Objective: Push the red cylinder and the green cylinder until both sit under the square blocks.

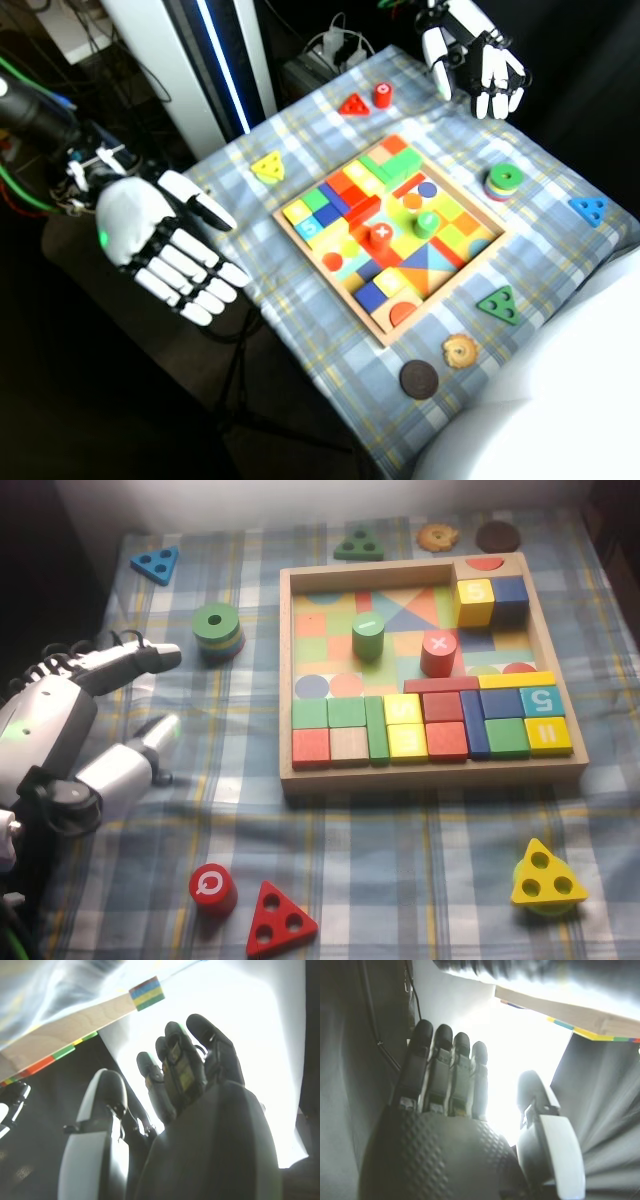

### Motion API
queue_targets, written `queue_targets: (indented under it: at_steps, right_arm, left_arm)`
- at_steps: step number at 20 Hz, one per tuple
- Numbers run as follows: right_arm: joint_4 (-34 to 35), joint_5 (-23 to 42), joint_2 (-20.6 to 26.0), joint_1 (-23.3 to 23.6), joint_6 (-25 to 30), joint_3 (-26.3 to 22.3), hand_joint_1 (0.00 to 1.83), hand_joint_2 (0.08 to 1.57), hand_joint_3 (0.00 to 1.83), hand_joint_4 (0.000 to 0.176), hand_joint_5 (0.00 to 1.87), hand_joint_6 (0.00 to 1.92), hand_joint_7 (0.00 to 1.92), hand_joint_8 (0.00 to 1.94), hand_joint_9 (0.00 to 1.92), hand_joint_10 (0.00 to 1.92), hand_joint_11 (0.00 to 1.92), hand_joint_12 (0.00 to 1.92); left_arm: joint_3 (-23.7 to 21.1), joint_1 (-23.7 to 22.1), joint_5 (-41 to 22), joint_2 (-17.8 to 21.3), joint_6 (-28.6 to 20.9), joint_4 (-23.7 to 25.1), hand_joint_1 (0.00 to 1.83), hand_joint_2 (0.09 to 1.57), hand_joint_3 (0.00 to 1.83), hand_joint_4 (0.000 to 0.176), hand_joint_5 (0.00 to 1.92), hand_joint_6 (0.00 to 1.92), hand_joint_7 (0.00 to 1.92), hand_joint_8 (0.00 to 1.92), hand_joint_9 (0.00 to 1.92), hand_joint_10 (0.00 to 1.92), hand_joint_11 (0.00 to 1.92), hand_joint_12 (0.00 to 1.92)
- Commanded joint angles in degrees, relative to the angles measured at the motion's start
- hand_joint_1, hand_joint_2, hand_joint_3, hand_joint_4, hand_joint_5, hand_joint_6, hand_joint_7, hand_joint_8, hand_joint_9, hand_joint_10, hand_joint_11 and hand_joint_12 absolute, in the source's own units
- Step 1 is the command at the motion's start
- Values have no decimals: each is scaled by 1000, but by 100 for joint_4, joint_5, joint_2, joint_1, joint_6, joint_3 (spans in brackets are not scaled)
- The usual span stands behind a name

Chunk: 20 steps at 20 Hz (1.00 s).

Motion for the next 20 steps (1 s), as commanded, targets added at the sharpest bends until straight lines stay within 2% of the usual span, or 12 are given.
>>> queue_targets:
  at_steps: [1, 2, 3, 6, 8, 10, 11, 12, 13, 16, 17, 20]
  right_arm:
    - [-150, 733, 41, 5, 48, 15, 72, 1340, 16, 20, 253, 4, 291, 5, 190, 7, 0, 365]
    - [-161, 733, 45, 5, 48, 15, 81, 1348, 9, 20, 243, 2, 283, 1, 168, 3, 0, 325]
    - [-181, 733, 51, 5, 48, 15, 75, 1373, 6, 1, 239, 1, 281, 0, 183, 4, 0, 361]
    - [-539, 538, 182, 61, 211, 116, 63, 1346, 0, 0, 273, 6, 295, 3, 219, 4, 0, 358]
    - [-956, 207, 315, 237, 392, 285, 8, 1329, 0, 12, 278, 1, 280, 3, 164, 5, 0, 152]
    - [-1583, -319, 478, 575, 542, 504, 0, 1332, 0, 41, 323, 9, 264, 0, 110, 0, 2, 63]
    - [-2058, -782, 582, 865, 663, 704, 0, 1322, 0, 48, 361, 20, 243, 0, 101, 0, 20, 70]
    - [-2310, -1050, 620, 1032, 739, 823, 0, 1298, 0, 57, 391, 26, 169, 0, 35, 0, 3, 13]
    - [-2691, -1435, 641, 1297, 1009, 1049, 0, 1248, 0, 61, 417, 12, 103, 0, 6, 0, 0, 2]
    - [-3759, -2534, 593, 2084, 1610, 1604, 4, 1203, 0, 0, 479, 9, 57, 0, 0, 0, 0, 0]
    - [-4009, -2788, 566, 2269, 1654, 1702, 0, 1191, 0, 0, 486, 10, 33, 0, 0, 0, 0, 0]
    - [-4730, -3452, 434, 2804, 1795, 1969, 0, 1134, 0, 0, 486, 4, 6, 0, 0, 0, 0, 0]
  left_arm:
    - [23, -58, -610, 7, -37, 251, 621, 1423, 30, 40, 546, 11, 404, 1, 301, 231, 0, 955]
    - [23, -64, -609, 8, -37, 251, 602, 1429, 16, 47, 544, 4, 405, 0, 312, 199, 0, 930]
    - [26, -69, -598, 9, -37, 253, 635, 1424, 7, 49, 561, 6, 426, 4, 336, 193, 0, 980]
    - [22, -89, -524, 15, -37, 277, 625, 1436, 8, 49, 550, 0, 416, 0, 337, 173, 0, 978]
    - [22, -90, -485, 16, -37, 278, 562, 1444, 10, 60, 535, 3, 400, 2, 331, 157, 0, 949]
    - [21, -88, -461, 13, -37, 276, 593, 1441, 5, 51, 549, 7, 410, 4, 339, 148, 0, 977]
    - [20, -88, -437, 11, -37, 278, 637, 1435, 1, 33, 571, 12, 426, 7, 351, 148, 0, 1040]
    - [22, -88, -425, 9, -37, 279, 626, 1441, 3, 40, 576, 11, 431, 5, 369, 150, 0, 1072]
    - [24, -88, -419, 4, -37, 279, 613, 1441, 3, 37, 583, 10, 435, 4, 376, 152, 0, 1107]
    - [31, -87, -379, -3, -37, 281, 582, 1437, 0, 29, 586, 5, 436, 1, 366, 161, 0, 1180]
    - [33, -87, -362, -4, -37, 285, 601, 1428, 0, 34, 587, 4, 439, 1, 367, 165, 0, 1170]
    - [47, -87, -311, -3, -36, 321, 642, 1414, 0, 23, 596, 5, 437, 2, 359, 163, 0, 1132]
